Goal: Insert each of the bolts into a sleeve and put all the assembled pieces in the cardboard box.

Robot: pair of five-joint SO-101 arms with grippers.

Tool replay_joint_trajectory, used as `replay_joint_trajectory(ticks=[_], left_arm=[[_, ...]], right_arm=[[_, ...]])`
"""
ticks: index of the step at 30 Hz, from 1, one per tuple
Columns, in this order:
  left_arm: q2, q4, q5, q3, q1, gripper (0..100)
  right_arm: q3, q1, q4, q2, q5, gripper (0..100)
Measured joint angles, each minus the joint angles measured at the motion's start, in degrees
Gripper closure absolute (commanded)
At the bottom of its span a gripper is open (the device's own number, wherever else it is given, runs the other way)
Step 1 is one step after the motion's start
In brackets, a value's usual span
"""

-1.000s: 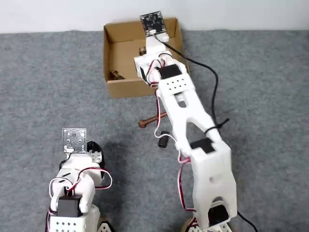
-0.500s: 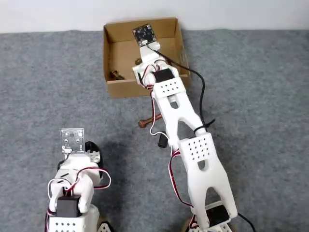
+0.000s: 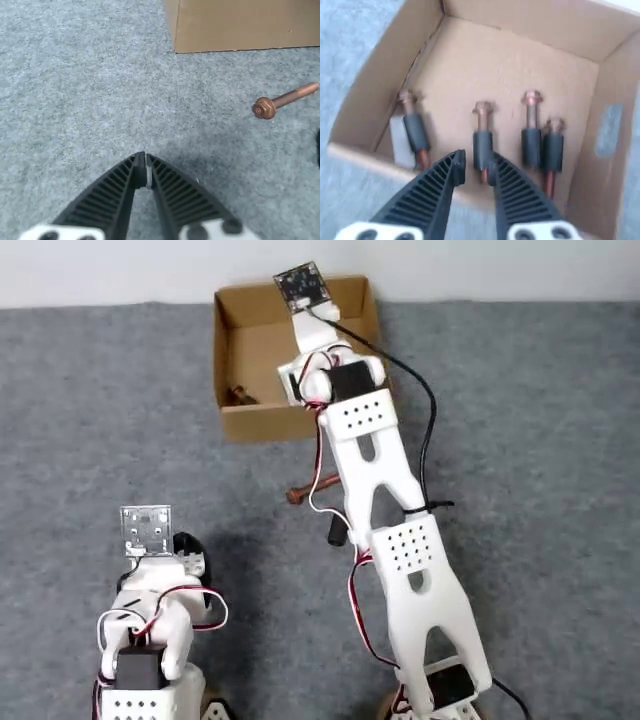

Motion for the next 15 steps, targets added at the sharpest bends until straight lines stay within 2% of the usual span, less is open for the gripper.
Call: replay_joint_trajectory(ticks=[5,11,15], left_arm=[[0.0,0.0,0.0,0.0,0.0,100],[0.0,0.0,0.0,0.0,0.0,100],[0.0,0.0,0.0,0.0,0.0,100]], right_arm=[[-1.32,0.0,15.91,-0.18,-7.21,86.3],[-1.05,-0.26,17.32,-4.22,-12.13,85.0],[5.54,-2.37,17.32,-8.79,-14.24,84.9]])
